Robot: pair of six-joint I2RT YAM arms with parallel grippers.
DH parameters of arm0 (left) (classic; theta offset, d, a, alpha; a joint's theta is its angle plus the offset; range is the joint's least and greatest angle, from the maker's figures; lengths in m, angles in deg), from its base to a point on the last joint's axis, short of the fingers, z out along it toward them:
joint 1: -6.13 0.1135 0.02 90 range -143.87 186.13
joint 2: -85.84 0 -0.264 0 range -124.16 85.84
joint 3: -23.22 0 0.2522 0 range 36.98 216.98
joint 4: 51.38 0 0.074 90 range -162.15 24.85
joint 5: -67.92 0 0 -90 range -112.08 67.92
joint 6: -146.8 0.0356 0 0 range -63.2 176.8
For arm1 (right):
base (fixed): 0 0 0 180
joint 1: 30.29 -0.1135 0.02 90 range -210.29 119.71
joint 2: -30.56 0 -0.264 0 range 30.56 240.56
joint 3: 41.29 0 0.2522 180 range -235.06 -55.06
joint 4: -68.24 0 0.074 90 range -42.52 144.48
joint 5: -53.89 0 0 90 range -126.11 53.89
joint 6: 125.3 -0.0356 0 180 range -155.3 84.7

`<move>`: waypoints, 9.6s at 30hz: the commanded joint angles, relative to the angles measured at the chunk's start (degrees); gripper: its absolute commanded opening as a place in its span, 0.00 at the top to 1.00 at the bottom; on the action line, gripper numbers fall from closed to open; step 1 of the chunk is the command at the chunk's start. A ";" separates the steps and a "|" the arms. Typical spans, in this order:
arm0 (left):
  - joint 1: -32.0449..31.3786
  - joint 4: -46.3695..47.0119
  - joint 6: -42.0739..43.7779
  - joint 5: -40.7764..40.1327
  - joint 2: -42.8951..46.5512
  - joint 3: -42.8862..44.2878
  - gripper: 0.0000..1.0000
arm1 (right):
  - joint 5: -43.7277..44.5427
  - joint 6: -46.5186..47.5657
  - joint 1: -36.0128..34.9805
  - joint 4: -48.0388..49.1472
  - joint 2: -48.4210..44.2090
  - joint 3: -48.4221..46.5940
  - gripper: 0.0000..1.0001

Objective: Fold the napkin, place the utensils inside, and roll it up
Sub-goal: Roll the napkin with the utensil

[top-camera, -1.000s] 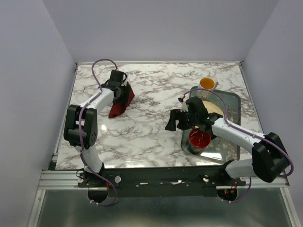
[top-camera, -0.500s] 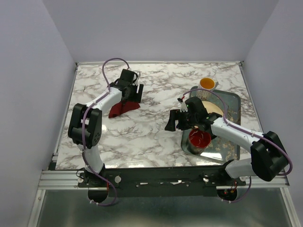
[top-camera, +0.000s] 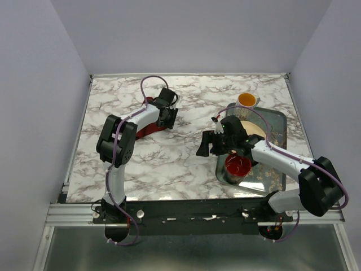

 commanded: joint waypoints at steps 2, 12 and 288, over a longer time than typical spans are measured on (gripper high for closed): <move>-0.10 -1.21 0.31 -3.70 -0.69 1.92 0.49 | -0.54 -0.30 0.18 0.94 0.07 -0.53 0.13; -0.01 -2.17 0.14 -3.44 -3.94 2.63 0.51 | -0.72 -0.48 0.09 0.85 -0.10 -0.62 0.13; 25.13 -1.83 -13.75 4.64 6.87 -8.62 0.77 | -15.83 1.37 -8.26 5.85 38.47 -43.32 0.40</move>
